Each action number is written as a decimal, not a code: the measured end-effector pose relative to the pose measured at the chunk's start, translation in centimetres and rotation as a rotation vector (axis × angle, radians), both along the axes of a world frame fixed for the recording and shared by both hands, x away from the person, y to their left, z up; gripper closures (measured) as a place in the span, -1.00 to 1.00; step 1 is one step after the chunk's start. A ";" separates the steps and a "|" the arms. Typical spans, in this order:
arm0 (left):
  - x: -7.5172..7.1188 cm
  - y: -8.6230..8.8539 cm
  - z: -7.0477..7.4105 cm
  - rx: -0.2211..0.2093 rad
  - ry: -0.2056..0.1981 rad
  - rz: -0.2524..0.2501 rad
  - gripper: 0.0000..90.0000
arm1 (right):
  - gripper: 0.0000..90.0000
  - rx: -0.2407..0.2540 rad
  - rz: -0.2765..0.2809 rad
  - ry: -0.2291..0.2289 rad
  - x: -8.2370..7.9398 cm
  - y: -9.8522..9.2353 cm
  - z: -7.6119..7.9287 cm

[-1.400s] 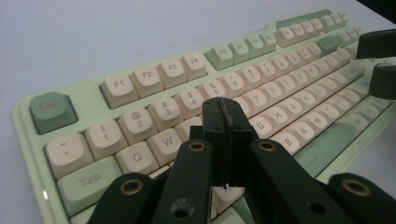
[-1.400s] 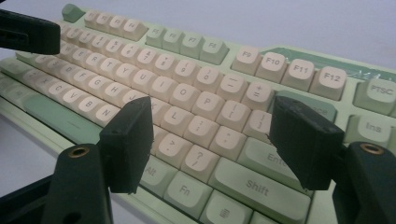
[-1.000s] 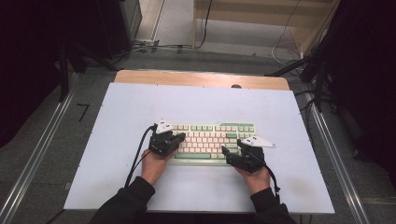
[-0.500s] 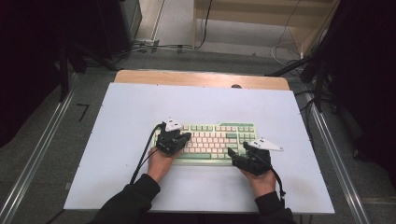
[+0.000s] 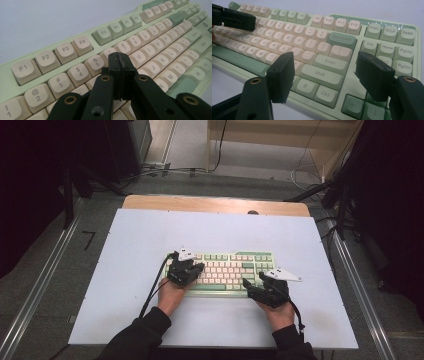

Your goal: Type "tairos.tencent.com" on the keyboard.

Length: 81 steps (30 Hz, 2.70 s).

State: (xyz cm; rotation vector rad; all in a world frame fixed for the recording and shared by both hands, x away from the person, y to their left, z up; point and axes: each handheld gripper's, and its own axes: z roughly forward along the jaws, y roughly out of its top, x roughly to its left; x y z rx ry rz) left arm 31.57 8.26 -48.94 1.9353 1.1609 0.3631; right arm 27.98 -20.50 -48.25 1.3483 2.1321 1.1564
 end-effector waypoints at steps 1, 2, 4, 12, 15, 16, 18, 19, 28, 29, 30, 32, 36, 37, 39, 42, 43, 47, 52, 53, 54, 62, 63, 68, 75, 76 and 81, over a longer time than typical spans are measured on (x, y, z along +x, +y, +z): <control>0.0 0.0 0.0 0.001 0.001 -0.001 1.00 | -0.33 0.000 0.000 0.001 0.0 0.0 0.0; 0.0 0.0 0.0 -0.001 0.002 0.001 1.00 | -0.33 0.001 0.001 0.000 0.0 0.0 0.0; 0.1 -0.1 -0.1 0.004 0.014 0.004 1.00 | -0.33 0.000 0.000 -0.001 0.0 0.0 0.0; -0.1 0.0 0.3 -0.014 0.002 -0.004 1.00 | -0.33 -0.001 -0.002 -0.002 0.0 0.0 0.0; -0.2 0.1 0.5 -0.028 -0.003 -0.004 0.93 | -0.33 -0.002 -0.003 0.002 0.0 0.1 -0.1; -0.3 0.2 0.6 -0.033 -0.004 0.000 0.91 | -0.33 -0.001 -0.003 0.002 0.0 0.1 0.0; -0.3 0.3 0.7 -0.044 -0.010 0.000 0.85 | -0.33 -0.001 -0.001 0.002 0.0 0.1 0.0; -0.4 0.4 0.8 -0.048 -0.008 0.001 0.81 | -0.33 -0.003 0.001 0.001 0.0 0.1 0.0; -0.6 0.9 1.3 -0.064 -0.024 0.022 0.68 | -0.33 -0.004 0.006 0.000 0.1 0.2 -0.1; -0.6 1.0 1.4 -0.064 -0.025 0.023 0.69 | -0.33 -0.003 0.005 0.001 0.1 0.3 -0.1; -0.6 1.0 1.4 -0.064 -0.022 0.021 0.70 | -0.33 -0.006 0.006 0.001 0.2 0.3 -0.1; -0.7 1.2 1.4 -0.062 -0.024 0.028 0.70 | -0.33 -0.005 0.009 0.000 0.2 0.4 -0.1; -0.7 1.6 1.5 -0.066 -0.025 0.036 0.70 | -0.33 -0.005 0.013 -0.003 0.3 0.5 0.0; -0.8 1.6 1.5 -0.067 -0.027 0.040 0.69 | -0.33 -0.005 0.016 -0.004 0.3 0.6 0.0; -0.8 1.8 1.5 -0.069 -0.027 0.043 0.67 | -0.33 -0.003 0.017 -0.003 0.3 0.6 0.0; -0.9 2.1 1.6 -0.071 -0.027 0.054 0.67 | -0.33 -0.004 0.020 -0.002 0.4 0.8 0.0; -0.9 2.2 1.5 -0.071 -0.027 0.056 0.67 | -0.33 -0.002 0.023 -0.004 0.4 0.8 0.0; -0.9 2.6 1.5 -0.065 -0.026 0.065 0.71 | -0.33 -0.004 0.029 -0.003 0.5 1.1 0.0; -0.8 2.8 1.3 -0.045 -0.020 0.073 0.96 | -0.33 -0.005 0.033 -0.002 0.5 1.2 0.0; -0.8 2.8 1.2 -0.041 -0.016 0.073 1.00 | -0.33 -0.005 0.032 -0.003 0.5 1.2 0.0; -0.8 2.8 1.2 -0.037 -0.013 0.073 1.00 | -0.33 -0.004 0.032 -0.002 0.5 1.2 0.0; -0.5 2.8 0.6 0.003 0.007 0.095 1.00 | -0.33 -0.003 0.030 -0.002 0.5 1.1 0.0; -0.5 2.9 0.6 0.008 0.009 0.096 1.00 | -0.33 -0.002 0.030 -0.001 0.5 1.1 0.0; -0.4 2.9 0.4 0.015 0.020 0.092 1.00 | -0.33 -0.004 0.033 -0.001 0.5 1.1 0.0; -0.4 2.9 0.3 0.013 0.025 0.093 1.00 | -0.33 -0.006 0.032 -0.001 0.5 1.1 0.0; -0.4 2.9 0.3 0.014 0.025 0.094 1.00 | -0.33 -0.007 0.033 -0.001 0.5 1.1 0.0; -0.3 2.8 0.2 0.022 0.036 0.091 1.00 | -0.33 -0.009 0.036 -0.001 0.5 1.2 -0.1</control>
